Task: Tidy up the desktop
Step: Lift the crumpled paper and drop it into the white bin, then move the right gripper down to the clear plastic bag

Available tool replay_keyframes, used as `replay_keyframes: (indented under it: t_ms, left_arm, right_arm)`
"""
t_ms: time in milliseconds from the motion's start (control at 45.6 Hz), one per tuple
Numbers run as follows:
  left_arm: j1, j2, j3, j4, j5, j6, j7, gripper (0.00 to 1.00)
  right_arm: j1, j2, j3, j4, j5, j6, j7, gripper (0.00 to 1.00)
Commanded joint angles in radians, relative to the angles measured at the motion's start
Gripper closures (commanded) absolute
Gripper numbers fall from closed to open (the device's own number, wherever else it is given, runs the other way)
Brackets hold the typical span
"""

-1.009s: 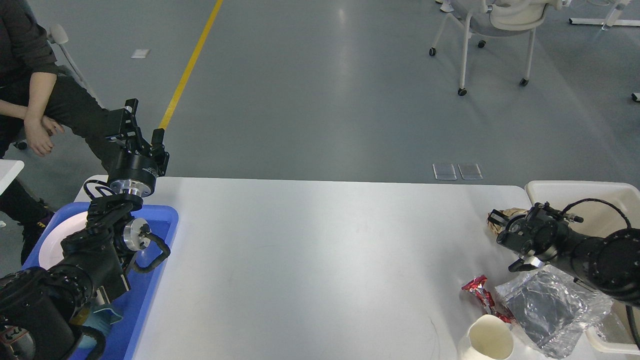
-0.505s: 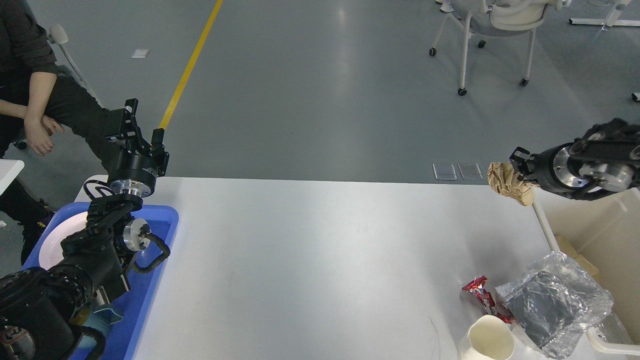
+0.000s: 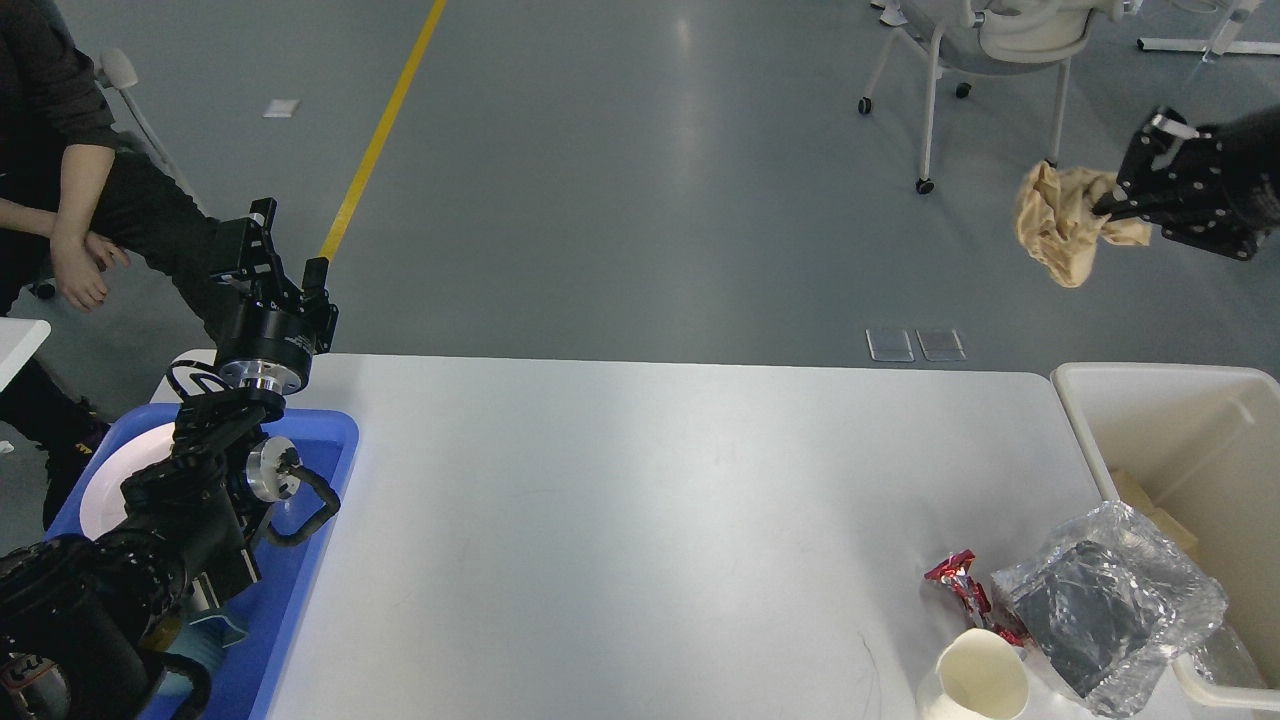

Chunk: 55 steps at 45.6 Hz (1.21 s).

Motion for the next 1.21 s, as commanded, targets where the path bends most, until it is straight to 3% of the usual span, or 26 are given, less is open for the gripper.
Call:
replay_keyframes:
  t_ms: [0,154,307,329,417,461,834,921,1185]
  left_arm:
    - [-0.001,0.0,0.0,0.0,0.0,0.0,0.0,0.03]
    - [-0.001,0.0,0.0,0.0,0.0,0.0,0.0,0.04]
    - [-0.001,0.0,0.0,0.0,0.0,0.0,0.0,0.03]
    - [-0.001,0.0,0.0,0.0,0.0,0.0,0.0,0.04]
    - [-0.001,0.0,0.0,0.0,0.0,0.0,0.0,0.03]
    - [-0.001,0.0,0.0,0.0,0.0,0.0,0.0,0.03]
    - [-0.001,0.0,0.0,0.0,0.0,0.0,0.0,0.04]
    - [-0.001,0.0,0.0,0.0,0.0,0.0,0.0,0.03]
    - [-0.001,0.0,0.0,0.0,0.0,0.0,0.0,0.03]
  right_arm:
    - [-0.262,0.028,-0.004,-0.196,-0.002,-0.166,-0.004,1.0]
    - [-0.564,0.055,0.007,-0.428,0.007,-0.295,-0.001,1.0]
    - [-0.774,0.156,0.017,-0.545,0.015,-0.41,0.002,1.0]
    - [-0.796,0.166,0.017,-0.557,0.015,-0.422,0.002,0.89]
    - [-0.845,0.192,0.016,-0.591,0.015,-0.453,0.002,0.19]
    - [-0.856,0.201,0.016,-0.6,0.015,-0.456,0.002,0.02]
    - [-0.845,0.221,0.013,-0.569,0.02,-0.438,0.004,0.0]
    - [-0.74,0.248,-0.01,-0.523,0.021,-0.413,0.002,0.0]
    - [-0.303,0.348,-0.197,-0.324,0.03,-0.208,0.002,0.0]
